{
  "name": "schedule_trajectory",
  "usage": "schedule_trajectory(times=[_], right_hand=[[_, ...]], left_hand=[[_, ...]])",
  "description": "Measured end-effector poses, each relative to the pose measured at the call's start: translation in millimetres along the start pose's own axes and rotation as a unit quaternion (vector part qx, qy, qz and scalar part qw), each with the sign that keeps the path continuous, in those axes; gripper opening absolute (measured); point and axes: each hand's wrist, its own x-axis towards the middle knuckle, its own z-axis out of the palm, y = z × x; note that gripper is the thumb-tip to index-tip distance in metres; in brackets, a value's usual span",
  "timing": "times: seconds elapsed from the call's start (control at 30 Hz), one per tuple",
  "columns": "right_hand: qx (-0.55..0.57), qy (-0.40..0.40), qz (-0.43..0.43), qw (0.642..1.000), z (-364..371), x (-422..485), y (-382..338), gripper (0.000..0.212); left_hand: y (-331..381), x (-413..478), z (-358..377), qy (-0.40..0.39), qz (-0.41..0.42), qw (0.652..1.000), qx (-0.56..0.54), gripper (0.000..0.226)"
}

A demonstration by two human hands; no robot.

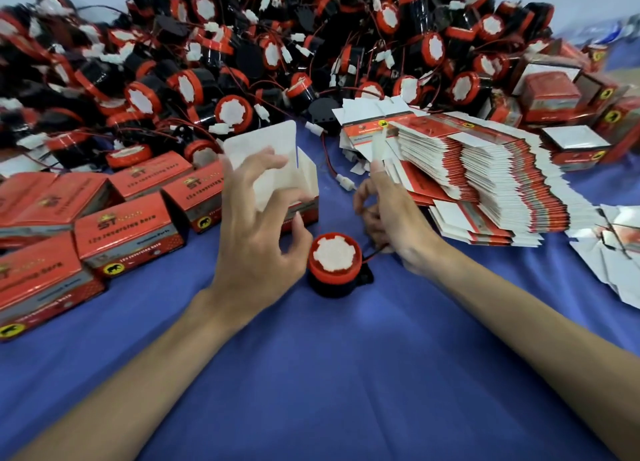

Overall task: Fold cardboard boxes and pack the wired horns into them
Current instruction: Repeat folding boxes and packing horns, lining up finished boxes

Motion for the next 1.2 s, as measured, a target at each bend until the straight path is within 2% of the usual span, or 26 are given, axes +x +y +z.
schedule_trajectory(times=[0.03,0.1,0.27,0.37,0.5,0.63,0.73,0.83,1.0,1.1,1.2], right_hand=[[-0.02,-0.004,-0.001,1.0,1.0,0.1,1.1,0.058],[-0.041,-0.001,-0.021,0.999,1.5,0.4,2.7,0.053],[-0.036,0.051,-0.101,0.993,4.7,-1.6,6.3,0.029],[-0.019,0.074,-0.141,0.987,6.2,-7.3,2.4,0.016],[-0.045,0.069,-0.195,0.977,6.9,-11.6,-1.6,0.017],[-0.124,0.165,-0.272,0.94,4.1,-9.1,-3.1,0.01],[-0.125,0.195,-0.264,0.936,-3.4,-5.1,-4.2,0.009],[-0.082,0.163,-0.241,0.953,-2.6,-6.6,-3.9,0.009],[-0.007,0.134,-0.225,0.965,-2.9,-6.1,-7.3,0.012],[0.028,0.104,-0.24,0.965,-5.8,-6.7,-7.3,0.015],[0.04,0.043,-0.313,0.948,-6.6,-11.2,-4.1,0.015]], left_hand=[[1.3,-0.3,-2.3,0.014,0.031,0.999,0.025,0.008],[4.8,-1.2,-5.4,0.007,0.066,0.996,0.064,0.021],[9.1,-2.5,-10.1,-0.125,0.074,0.989,0.003,0.045],[9.7,-3.3,-11.1,-0.201,0.101,0.974,-0.039,0.058],[10.7,-2.1,-10.3,-0.265,0.066,0.956,-0.105,0.061],[9.1,-2.3,-9.4,-0.274,0.013,0.949,-0.157,0.061],[5.5,-3.4,-9.8,-0.298,0.008,0.941,-0.162,0.064],[2.4,-5.7,-7.5,-0.329,0.004,0.93,-0.163,0.064],[3.5,-6.5,-6.7,-0.285,-0.107,0.929,-0.211,0.055],[2.1,-7.3,-8.1,-0.198,-0.135,0.935,-0.26,0.054],[3.1,-5.1,-9.0,-0.124,-0.163,0.927,-0.315,0.049]])
